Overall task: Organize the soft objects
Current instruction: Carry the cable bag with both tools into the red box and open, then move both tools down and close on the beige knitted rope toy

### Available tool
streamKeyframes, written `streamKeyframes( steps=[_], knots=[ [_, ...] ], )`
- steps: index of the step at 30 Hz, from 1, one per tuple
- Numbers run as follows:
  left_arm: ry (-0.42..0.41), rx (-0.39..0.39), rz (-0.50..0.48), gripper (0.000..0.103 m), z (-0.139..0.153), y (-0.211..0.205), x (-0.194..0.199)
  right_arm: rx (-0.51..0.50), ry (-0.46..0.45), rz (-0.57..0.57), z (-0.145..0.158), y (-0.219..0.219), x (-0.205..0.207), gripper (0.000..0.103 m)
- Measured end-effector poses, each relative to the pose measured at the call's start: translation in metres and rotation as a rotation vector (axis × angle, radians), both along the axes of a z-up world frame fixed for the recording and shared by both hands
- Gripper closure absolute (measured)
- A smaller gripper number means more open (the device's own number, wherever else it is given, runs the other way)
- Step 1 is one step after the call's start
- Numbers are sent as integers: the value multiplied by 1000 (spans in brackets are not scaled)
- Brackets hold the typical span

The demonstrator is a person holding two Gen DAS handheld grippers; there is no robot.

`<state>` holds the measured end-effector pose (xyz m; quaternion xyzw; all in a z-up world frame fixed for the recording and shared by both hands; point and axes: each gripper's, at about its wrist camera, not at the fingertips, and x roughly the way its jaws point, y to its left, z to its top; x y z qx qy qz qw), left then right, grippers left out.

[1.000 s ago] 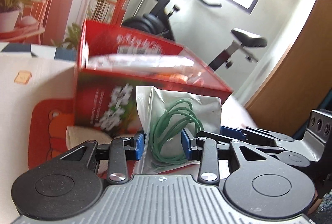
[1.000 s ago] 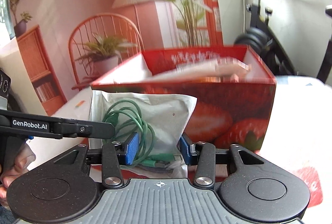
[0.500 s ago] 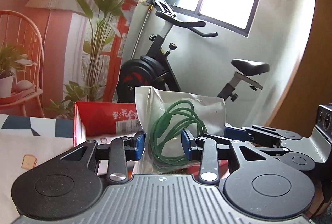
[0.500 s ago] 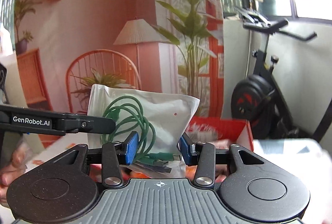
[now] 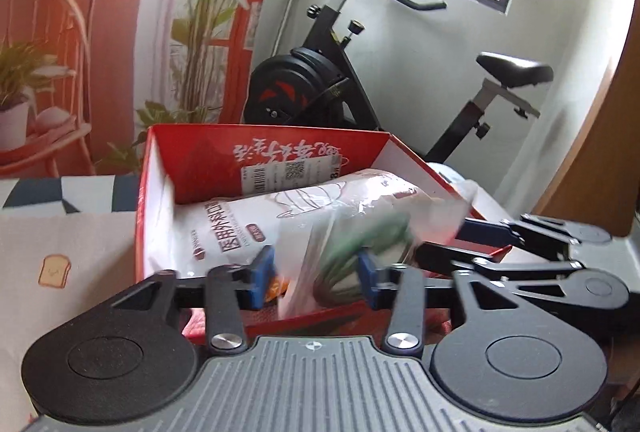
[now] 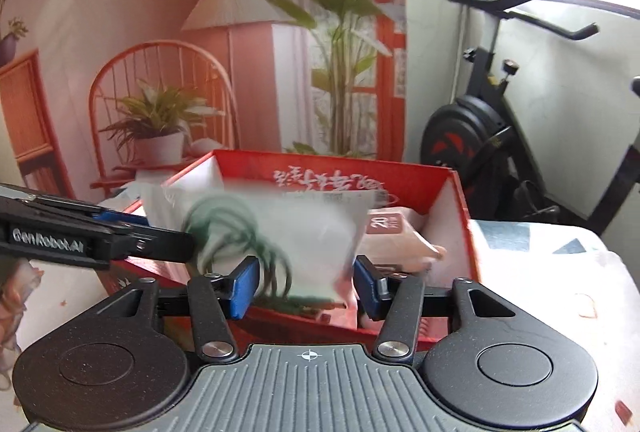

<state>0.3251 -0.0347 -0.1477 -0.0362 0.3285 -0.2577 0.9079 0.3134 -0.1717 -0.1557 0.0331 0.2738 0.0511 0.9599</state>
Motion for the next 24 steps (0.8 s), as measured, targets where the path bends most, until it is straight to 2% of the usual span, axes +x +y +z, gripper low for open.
streamKeyframes(
  steps=[4, 9, 15, 18, 24],
  knots=[
    [-70, 3, 61, 33, 10, 17, -18, -30, -52, -39, -4, -3, -24, 50],
    [-93, -12, 113, 28, 14, 37, -47, -44, -107, -57, -7, -10, -57, 50],
    [-70, -37, 196, 26, 5, 65, -70, -51, -133, -83, -16, -16, -95, 50],
    [-42, -35, 230, 26, -5, 73, -72, -56, -93, -86, -27, -17, -102, 48],
    [30, 56, 268, 26, -37, 66, -66, -17, 30, -125, -64, -17, -94, 48]
  ],
)
